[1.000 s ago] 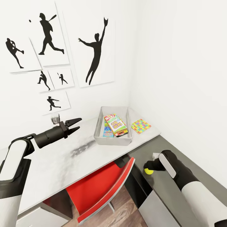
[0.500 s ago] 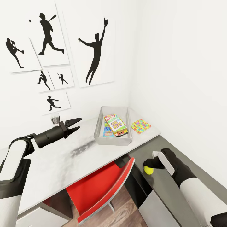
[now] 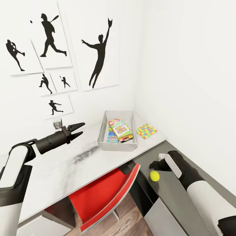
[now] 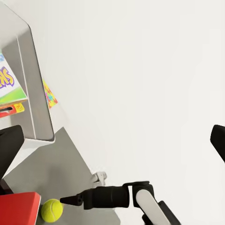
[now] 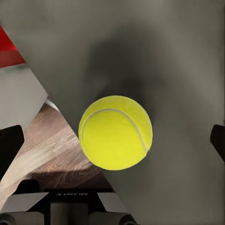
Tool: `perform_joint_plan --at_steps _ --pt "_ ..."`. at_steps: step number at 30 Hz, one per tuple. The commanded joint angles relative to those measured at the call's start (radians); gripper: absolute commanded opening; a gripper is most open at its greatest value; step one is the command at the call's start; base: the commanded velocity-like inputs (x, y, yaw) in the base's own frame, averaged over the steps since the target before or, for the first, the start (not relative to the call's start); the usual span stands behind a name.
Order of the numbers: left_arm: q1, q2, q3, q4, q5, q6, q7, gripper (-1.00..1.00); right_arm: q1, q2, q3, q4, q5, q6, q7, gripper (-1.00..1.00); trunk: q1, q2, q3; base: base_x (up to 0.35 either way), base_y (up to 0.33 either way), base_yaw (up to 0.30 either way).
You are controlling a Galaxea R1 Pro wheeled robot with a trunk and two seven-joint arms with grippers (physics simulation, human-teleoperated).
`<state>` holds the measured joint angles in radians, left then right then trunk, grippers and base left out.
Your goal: Put all the toys in the child's room - the three board games (two on the bed and one on the table), the two jigsaw puzzles on the table, and the tennis ball on the table - inside the toy box on the table in the child's room.
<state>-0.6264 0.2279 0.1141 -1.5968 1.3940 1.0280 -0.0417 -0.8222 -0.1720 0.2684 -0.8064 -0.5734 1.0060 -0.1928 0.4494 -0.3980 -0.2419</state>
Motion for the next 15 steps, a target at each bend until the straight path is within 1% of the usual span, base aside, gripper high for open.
perform_joint_plan --at_steps 1,9,15 --pt "-0.001 0.0 0.001 0.0 -0.004 0.004 -0.004 1.0 -0.004 -0.002 0.005 0.0 -0.011 0.002 -0.01 1.0 0.001 -0.002 -0.002 0.0 0.0 0.0" --pt "-0.001 0.0 0.001 0.0 -0.004 0.004 -0.004 1.0 -0.021 -0.002 0.005 0.017 -0.009 -0.003 -0.01 1.0 0.001 -0.002 -0.002 0.0 0.0 0.0" --pt "-0.001 -0.001 0.001 0.0 -0.005 0.004 -0.004 1.0 -0.037 0.001 0.005 0.064 0.001 -0.042 -0.007 1.0 0.001 -0.002 -0.002 0.0 0.0 0.0"
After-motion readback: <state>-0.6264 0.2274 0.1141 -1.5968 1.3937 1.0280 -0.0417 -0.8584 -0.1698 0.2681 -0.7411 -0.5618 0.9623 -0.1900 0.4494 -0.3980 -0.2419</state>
